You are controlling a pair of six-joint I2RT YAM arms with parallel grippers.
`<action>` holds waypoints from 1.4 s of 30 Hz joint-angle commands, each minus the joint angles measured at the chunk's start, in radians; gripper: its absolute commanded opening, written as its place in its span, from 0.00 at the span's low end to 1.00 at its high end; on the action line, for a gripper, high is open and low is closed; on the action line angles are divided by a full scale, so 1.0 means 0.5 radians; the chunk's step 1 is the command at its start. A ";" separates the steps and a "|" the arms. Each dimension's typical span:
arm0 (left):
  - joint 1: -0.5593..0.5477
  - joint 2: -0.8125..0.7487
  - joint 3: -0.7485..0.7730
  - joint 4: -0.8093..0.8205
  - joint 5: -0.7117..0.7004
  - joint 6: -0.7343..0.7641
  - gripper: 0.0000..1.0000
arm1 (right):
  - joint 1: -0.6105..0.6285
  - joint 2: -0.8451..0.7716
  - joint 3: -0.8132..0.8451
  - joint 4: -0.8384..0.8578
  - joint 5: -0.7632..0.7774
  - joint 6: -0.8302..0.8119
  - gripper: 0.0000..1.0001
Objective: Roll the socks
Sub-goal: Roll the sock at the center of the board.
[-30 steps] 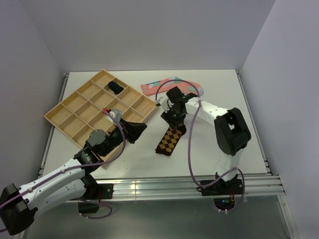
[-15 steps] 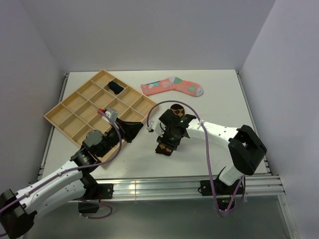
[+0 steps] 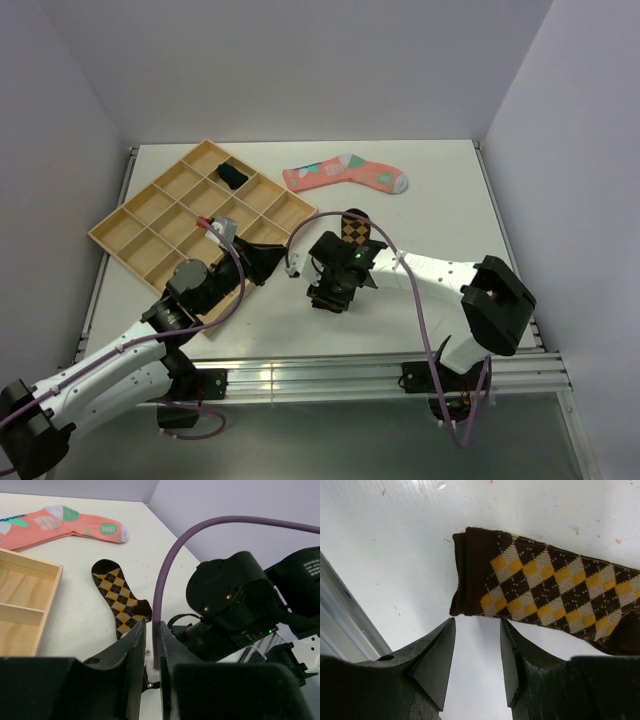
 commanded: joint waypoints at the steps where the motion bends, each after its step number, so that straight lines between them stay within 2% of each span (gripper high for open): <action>1: 0.013 0.010 0.066 0.084 -0.007 -0.028 0.21 | 0.077 0.058 0.016 0.087 0.047 0.029 0.48; 12: 0.028 0.010 0.041 0.118 0.042 -0.025 0.21 | 0.111 0.220 0.055 0.136 0.062 0.078 0.43; 19: 0.044 0.056 0.047 0.149 0.066 -0.022 0.21 | 0.111 0.215 -0.009 0.170 0.118 0.090 0.26; 22: 0.050 0.074 0.050 0.164 0.091 -0.013 0.21 | 0.111 0.178 -0.073 0.173 0.115 0.093 0.25; 24: 0.056 0.095 0.056 0.173 0.103 -0.007 0.21 | 0.102 0.172 -0.079 0.146 0.072 0.099 0.21; 25: 0.059 0.105 0.056 0.186 0.121 -0.004 0.21 | 0.075 0.172 -0.079 0.133 0.038 0.102 0.16; 28: 0.062 0.123 0.029 0.253 0.164 -0.004 0.21 | -0.060 0.187 -0.040 0.066 -0.136 0.090 0.11; 38: 0.068 0.206 -0.045 0.505 0.330 -0.001 0.13 | -0.523 0.398 0.203 -0.278 -0.909 -0.079 0.09; 42: 0.068 0.279 -0.091 0.649 0.437 0.039 0.10 | -0.665 0.539 0.298 -0.434 -1.094 -0.125 0.08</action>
